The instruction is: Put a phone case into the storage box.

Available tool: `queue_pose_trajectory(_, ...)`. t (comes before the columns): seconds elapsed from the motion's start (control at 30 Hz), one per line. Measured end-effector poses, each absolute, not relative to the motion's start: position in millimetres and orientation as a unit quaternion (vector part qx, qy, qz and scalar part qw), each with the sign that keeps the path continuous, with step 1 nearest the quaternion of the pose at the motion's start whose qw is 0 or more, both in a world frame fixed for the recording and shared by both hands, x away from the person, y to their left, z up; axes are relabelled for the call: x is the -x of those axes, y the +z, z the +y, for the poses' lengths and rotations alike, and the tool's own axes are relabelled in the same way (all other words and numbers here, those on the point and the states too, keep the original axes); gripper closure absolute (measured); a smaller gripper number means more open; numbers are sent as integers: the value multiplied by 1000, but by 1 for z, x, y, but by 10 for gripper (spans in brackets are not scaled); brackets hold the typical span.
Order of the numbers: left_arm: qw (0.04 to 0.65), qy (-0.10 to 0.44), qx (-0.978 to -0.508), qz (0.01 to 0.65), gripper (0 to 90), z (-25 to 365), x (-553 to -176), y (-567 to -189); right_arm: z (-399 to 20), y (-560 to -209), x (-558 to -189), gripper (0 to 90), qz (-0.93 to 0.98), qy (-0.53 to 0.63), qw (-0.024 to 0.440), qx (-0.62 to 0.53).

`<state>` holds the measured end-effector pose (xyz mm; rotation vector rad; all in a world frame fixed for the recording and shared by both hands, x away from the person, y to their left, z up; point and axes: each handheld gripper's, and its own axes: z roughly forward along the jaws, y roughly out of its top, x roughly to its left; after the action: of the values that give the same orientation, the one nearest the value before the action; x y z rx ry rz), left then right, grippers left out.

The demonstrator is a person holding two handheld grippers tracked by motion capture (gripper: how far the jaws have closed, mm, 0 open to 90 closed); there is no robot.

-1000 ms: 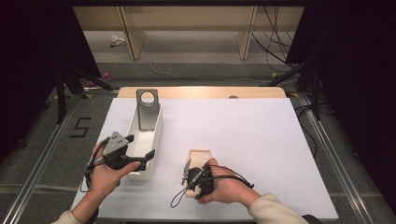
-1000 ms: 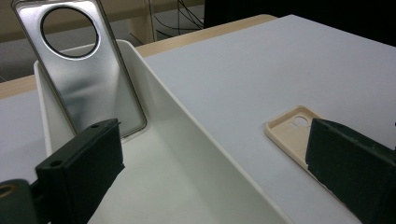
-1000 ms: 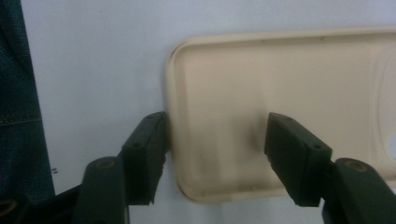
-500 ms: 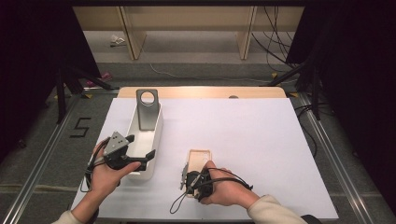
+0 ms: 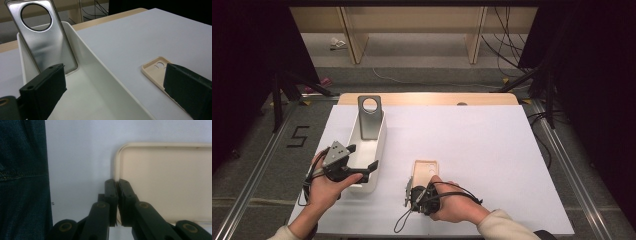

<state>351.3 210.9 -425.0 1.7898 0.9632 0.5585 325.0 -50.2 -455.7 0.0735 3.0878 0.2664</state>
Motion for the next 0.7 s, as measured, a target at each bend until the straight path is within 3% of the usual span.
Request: queue_pose_trajectory(0.7,496,230,-737,398,42,212,-351,-425,-75,-440,-337,878,978,189,-12,-82)
